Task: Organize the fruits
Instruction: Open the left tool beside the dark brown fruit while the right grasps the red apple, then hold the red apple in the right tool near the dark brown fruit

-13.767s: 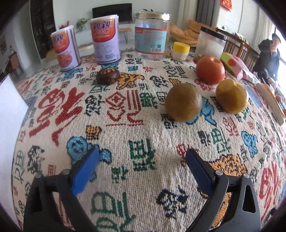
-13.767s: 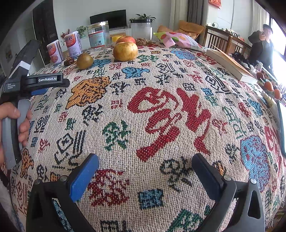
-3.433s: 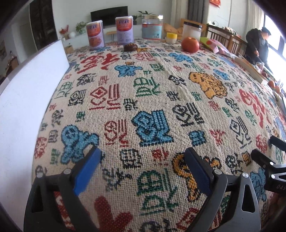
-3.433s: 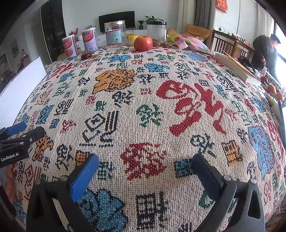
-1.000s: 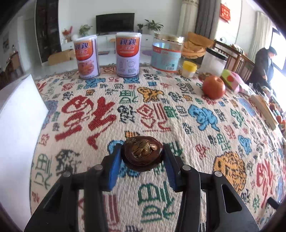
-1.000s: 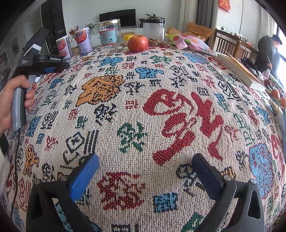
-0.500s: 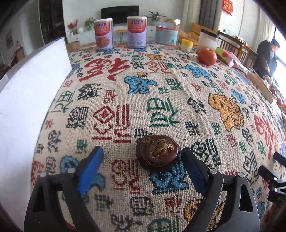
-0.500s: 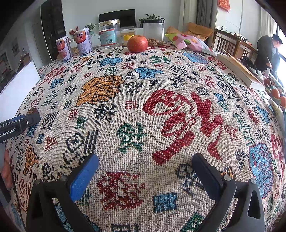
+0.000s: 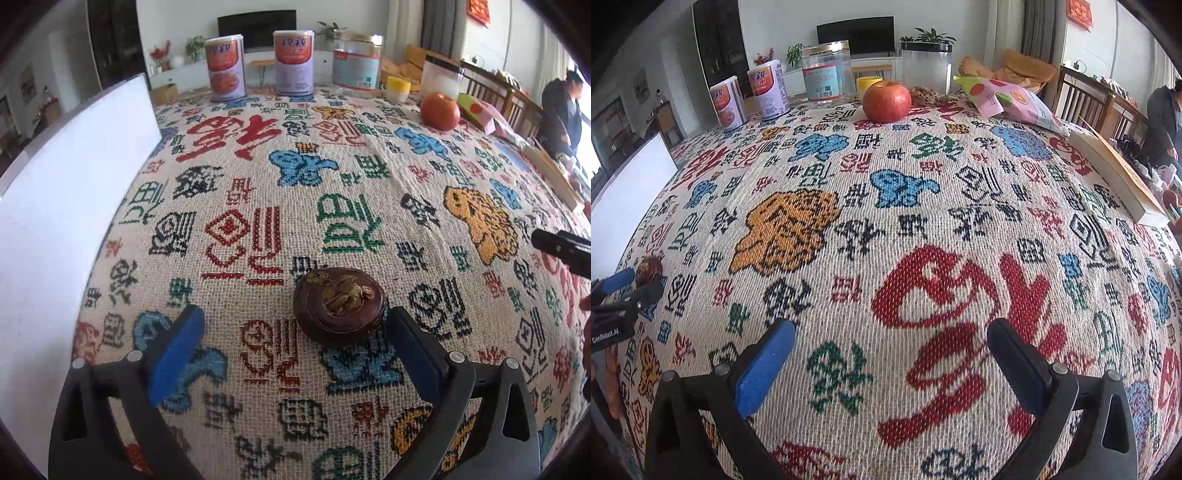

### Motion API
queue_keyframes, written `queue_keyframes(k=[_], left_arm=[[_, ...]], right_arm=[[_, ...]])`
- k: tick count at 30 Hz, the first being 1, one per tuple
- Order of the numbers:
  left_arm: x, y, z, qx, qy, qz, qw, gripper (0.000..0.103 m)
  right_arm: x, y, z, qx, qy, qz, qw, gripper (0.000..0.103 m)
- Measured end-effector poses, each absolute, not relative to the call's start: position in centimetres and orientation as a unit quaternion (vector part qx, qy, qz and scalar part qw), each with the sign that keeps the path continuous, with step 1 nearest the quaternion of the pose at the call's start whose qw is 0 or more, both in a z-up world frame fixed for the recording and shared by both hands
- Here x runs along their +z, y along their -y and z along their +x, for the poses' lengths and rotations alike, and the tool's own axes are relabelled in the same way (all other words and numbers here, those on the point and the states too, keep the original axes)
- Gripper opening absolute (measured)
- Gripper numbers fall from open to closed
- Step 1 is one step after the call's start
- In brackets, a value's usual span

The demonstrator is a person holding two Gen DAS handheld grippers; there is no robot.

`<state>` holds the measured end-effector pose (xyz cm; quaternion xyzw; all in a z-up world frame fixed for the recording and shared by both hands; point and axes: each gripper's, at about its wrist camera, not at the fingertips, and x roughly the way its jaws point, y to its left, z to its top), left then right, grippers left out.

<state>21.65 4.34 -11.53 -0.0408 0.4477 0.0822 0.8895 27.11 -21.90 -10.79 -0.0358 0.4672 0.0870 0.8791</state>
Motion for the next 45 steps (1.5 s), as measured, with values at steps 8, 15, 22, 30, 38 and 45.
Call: queue_keyframes(k=[8, 15, 22, 30, 38, 45], left_arm=[[-11.6, -4.3, 21.7, 0.081, -0.448, -0.042, 0.889, 0.100], [-11.6, -4.3, 21.7, 0.081, -0.448, -0.042, 0.889, 0.100], [-11.6, -4.3, 21.7, 0.082, -0.448, -0.041, 0.889, 0.100], [-11.6, -4.3, 21.7, 0.082, -0.449, -0.040, 0.889, 0.101], [-11.6, -4.3, 21.7, 0.082, -0.449, -0.040, 0.889, 0.101], [-11.6, -4.4, 21.7, 0.084, -0.449, -0.038, 0.889, 0.101]], right_arm=[[-9.8, 18.1, 46.2, 0.101, -0.433, -0.027, 0.895, 0.097], [-10.1, 16.3, 53.0, 0.081, -0.458, -0.004, 0.885, 0.068], [-9.1, 17.8, 41.6, 0.133, -0.483, 0.002, 0.866, 0.068], [-8.1, 15.4, 22.4, 0.154, -0.483, -0.054, 0.860, 0.068], [-9.9, 15.3, 18.9, 0.099, -0.440, -0.066, 0.890, 0.094], [-11.8, 16.2, 19.5, 0.075, -0.467, -0.052, 0.880, 0.103]])
